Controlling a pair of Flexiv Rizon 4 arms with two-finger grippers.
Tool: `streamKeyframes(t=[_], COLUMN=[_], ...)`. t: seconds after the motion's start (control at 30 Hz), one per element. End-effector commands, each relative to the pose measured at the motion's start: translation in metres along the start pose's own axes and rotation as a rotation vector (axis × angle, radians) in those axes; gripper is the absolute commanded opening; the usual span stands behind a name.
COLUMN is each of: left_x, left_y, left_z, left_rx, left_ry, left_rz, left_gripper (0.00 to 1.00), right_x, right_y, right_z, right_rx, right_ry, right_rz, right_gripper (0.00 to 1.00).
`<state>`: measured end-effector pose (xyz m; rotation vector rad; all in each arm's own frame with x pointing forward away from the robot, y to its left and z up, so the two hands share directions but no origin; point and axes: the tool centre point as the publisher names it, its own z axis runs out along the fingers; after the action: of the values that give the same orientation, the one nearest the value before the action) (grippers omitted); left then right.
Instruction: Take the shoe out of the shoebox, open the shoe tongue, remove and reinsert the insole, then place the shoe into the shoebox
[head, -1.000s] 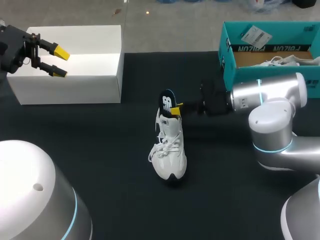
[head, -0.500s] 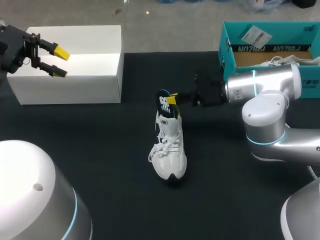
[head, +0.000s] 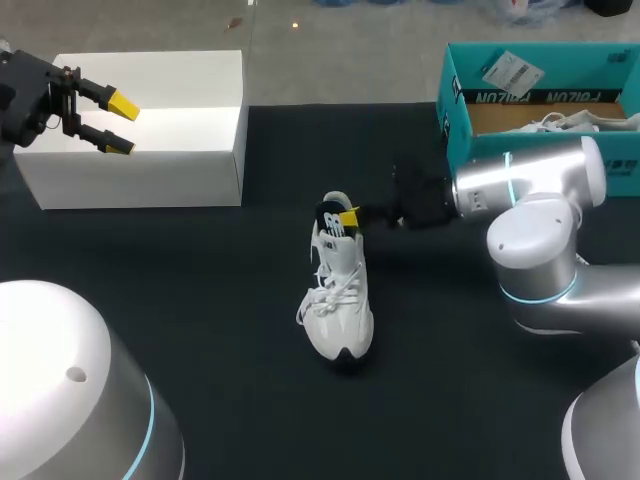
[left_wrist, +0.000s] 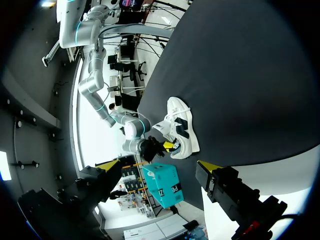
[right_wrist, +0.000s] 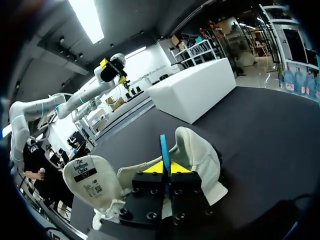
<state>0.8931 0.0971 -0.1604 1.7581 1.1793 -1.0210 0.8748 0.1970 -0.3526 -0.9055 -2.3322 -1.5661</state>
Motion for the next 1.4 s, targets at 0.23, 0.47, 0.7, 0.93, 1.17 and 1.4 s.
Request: streamKeyframes(t=[0.23,0.47,0.7,0.93,1.17,1.4], left_x=[0.0,0.0,0.0,0.0,0.0,0.0], left_y=[0.0,0.0,0.0,0.0,0.0,0.0], left_z=[0.0,0.0,0.0,0.0,0.0,0.0], left_rx=[0.001,0.001,0.001,0.001,0.001,0.001], left_ry=[0.003,0.003,0.003,0.003,0.003,0.003], left_rz=[0.001,0.001,0.001,0.001,0.001,0.001], left_gripper=[1.0,1.0,1.0,1.0,1.0,1.0], right_x=[0.017,0.016,0.008,0.008,0.011,0.013], right_y=[-0.022,0.0,0.011,0.012,0.003,-0.005], right_z=[-0.002,0.0,0.004,0.006,0.011,0.014], right_rx=[0.017,-0.015,-0.019,-0.011,0.021,0.062], right_ry=[0.02,0.011,0.008,-0.011,-0.024,-0.015], right_rz=[0.02,-0.026,-0.054,-0.065,-0.084,-0.097], right_gripper=[0.11,1.0,0.71,0.0,0.0,0.0])
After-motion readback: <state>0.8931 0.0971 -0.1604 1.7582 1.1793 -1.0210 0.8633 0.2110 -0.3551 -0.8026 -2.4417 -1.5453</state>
